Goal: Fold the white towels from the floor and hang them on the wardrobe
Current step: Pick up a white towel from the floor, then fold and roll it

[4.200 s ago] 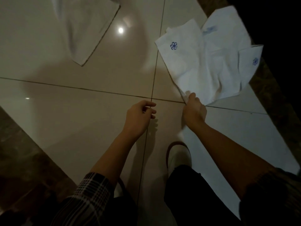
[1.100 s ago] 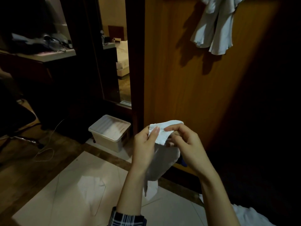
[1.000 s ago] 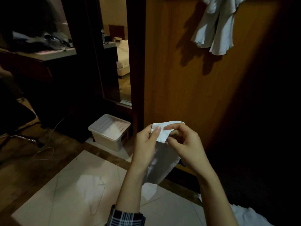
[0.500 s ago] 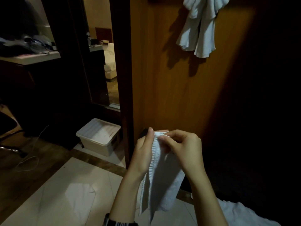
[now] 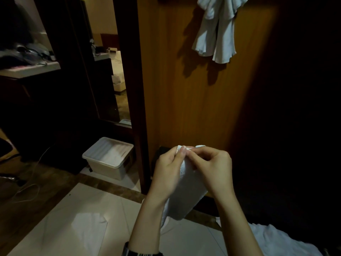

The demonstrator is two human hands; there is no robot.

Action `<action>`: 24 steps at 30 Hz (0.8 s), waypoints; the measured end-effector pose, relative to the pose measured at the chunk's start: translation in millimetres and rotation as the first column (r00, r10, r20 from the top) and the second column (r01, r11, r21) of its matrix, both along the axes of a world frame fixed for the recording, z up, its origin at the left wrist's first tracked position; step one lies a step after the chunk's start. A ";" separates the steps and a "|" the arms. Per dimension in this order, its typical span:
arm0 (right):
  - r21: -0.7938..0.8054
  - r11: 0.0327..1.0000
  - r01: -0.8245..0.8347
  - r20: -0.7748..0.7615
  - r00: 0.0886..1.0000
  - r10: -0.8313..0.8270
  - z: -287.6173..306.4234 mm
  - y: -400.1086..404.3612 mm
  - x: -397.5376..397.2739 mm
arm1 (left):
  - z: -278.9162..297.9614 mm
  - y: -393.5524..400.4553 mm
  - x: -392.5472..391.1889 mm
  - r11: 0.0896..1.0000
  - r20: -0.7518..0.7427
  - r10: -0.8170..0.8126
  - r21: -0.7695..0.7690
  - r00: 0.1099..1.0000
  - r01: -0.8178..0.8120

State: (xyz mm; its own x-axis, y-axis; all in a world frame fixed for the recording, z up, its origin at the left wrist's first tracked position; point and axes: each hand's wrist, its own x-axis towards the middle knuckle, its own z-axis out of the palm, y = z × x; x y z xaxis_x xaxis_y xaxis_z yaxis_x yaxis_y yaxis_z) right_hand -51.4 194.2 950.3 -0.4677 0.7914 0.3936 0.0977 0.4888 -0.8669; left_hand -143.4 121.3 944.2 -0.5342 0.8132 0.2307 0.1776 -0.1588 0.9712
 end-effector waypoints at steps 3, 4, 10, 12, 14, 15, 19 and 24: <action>0.065 0.994 -0.091 0.062 0.994 0.087 8.3 4.0 9.1 | 4.4 -6.4 -2.3 0.998 0.043 -0.045 0.044 0.998 0.043; 0.125 0.985 -0.114 0.111 0.989 0.101 10.9 5.1 12.6 | 5.0 -9.3 -4.5 0.997 0.039 -0.063 0.052 0.997 0.061; 0.295 0.933 -0.207 0.327 0.939 0.106 18.5 10.4 25.4 | 1.1 -20.6 -15.4 0.997 0.042 -0.063 0.048 0.997 0.061; 0.154 0.939 -0.309 0.384 0.894 0.231 17.8 17.6 32.4 | -0.4 -23.5 -17.4 0.996 0.045 -0.059 0.064 0.997 0.056; 0.002 0.933 -0.361 0.424 0.845 0.326 14.6 25.7 39.8 | -1.3 -25.7 -19.3 0.996 0.046 -0.053 0.076 0.998 0.049; -0.037 0.932 -0.360 0.444 0.830 0.338 12.3 29.5 42.8 | -1.8 -26.6 -20.6 0.995 0.041 -0.051 0.083 0.998 0.047; -0.083 0.938 -0.336 0.463 0.821 0.335 6.7 38.0 49.7 | -4.0 -29.5 -22.6 0.996 0.038 -0.067 0.069 0.997 0.064; -0.025 0.949 -0.313 0.428 0.855 0.294 6.1 36.3 51.7 | -5.7 -29.8 -24.0 0.998 0.048 -0.010 0.057 0.999 0.008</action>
